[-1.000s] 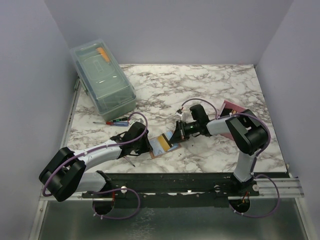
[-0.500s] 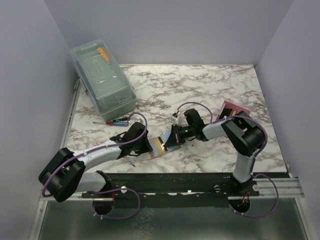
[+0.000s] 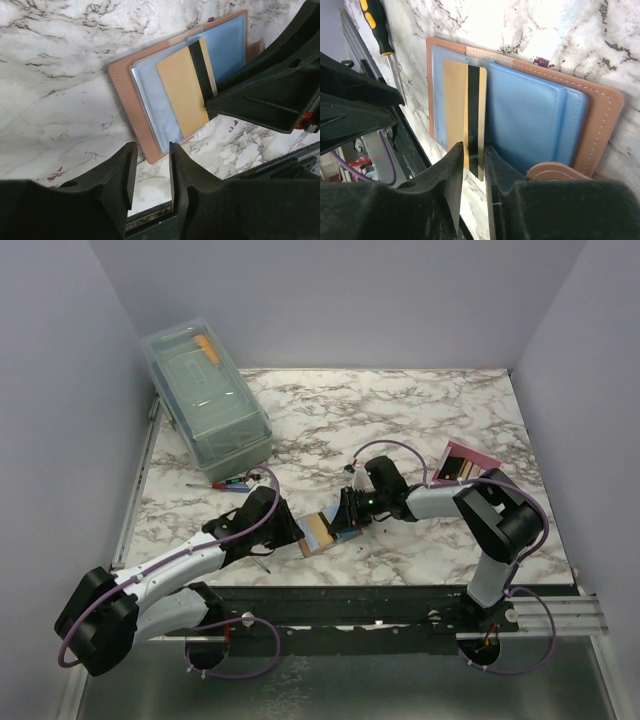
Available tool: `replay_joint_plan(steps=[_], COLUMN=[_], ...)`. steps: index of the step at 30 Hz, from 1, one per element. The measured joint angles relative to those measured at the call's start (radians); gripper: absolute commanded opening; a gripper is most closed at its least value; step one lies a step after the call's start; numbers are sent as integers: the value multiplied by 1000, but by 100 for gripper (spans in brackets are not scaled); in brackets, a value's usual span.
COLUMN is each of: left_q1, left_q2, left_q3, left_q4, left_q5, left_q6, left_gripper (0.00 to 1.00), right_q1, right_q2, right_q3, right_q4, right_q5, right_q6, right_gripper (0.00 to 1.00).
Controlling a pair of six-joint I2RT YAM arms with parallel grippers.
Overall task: Put the credit cards into the card holder
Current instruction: Insert the credit card into the card holder.
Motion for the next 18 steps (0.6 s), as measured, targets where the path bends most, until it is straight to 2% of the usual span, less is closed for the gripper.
replay_joint_plan(steps=[4,8,14,18], left_q1=[0,0,0,0], left_q2=[13,100,154,161], left_q3=[-2,-4,-6,-6], left_q4=[-15,-8,40,49], left_q5=[-13,-20,-19,-19], left_q6=[-2,-1,1,4], left_gripper=[27,23,19,18], right_q1=[2,20,116,163], right_q2=[-13,-24,-24,-22], right_q3=[10,24,83,119], right_q4=[-36,-73,-131,-179], right_q5=[16,43,127,197], right_q6=[-11,-21,-27,-34], right_gripper=[32,32,36,45])
